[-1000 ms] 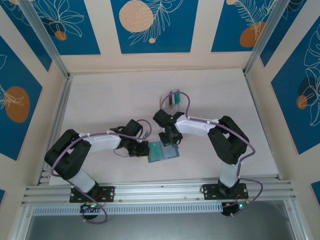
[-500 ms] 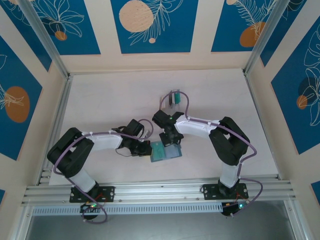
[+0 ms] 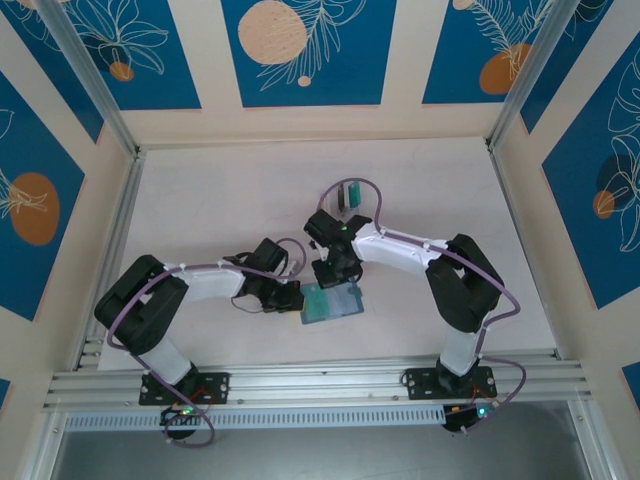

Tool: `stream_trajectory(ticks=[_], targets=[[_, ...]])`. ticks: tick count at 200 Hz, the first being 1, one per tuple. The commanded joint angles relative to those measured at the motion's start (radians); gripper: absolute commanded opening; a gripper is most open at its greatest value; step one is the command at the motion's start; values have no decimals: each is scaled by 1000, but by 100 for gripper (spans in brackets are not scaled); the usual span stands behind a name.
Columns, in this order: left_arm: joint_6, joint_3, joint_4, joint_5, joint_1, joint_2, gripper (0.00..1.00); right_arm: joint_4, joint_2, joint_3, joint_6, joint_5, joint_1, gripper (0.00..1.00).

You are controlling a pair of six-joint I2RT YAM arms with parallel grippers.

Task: Put the credit cards into the card holder
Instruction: Flip over the card slot in the card holder.

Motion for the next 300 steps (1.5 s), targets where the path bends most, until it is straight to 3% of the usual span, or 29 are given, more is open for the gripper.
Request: stream_trajectory(ticks=[1,28,135,190,300], targets=[[-10,-54,10,-108,-35,98,4,35,-3,-11,32,-183,-14,13],[-15,-55,17,-102,-34,98,3,73,5,-38,49,-252,-25,22],[-45,-70,52,-80,-32,96,3,106,12,-82,71,-282,-42,42],[-58,-82,44,-54,-5,20,4,66,-4,-80,79,-154,-40,42],[-41,-72,-19,-35,45,-68,7,-21,-51,-69,98,115,-16,53]])
